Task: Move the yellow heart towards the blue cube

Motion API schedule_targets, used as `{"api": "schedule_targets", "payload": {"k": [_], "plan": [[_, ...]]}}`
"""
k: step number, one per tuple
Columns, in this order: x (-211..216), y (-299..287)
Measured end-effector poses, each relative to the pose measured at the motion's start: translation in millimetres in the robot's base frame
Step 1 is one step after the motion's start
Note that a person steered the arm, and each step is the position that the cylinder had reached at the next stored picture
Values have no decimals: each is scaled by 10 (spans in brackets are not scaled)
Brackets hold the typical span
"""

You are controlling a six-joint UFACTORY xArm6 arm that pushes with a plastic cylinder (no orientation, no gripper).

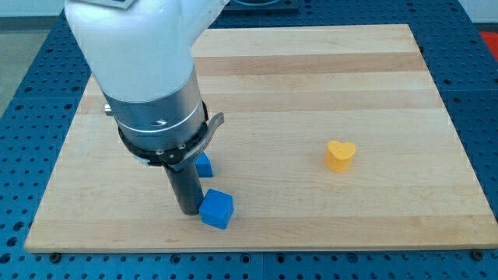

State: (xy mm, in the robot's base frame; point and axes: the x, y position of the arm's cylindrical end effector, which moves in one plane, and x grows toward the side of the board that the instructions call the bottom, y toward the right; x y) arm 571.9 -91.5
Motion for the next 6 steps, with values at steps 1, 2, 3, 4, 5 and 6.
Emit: {"api": "schedule_targets", "payload": {"k": [1,2,3,4,5,6], "plan": [[-267,233],[-593,771],[-1007,1081],[-1378,1725],[-1344,2451],[-1019,2495]]}}
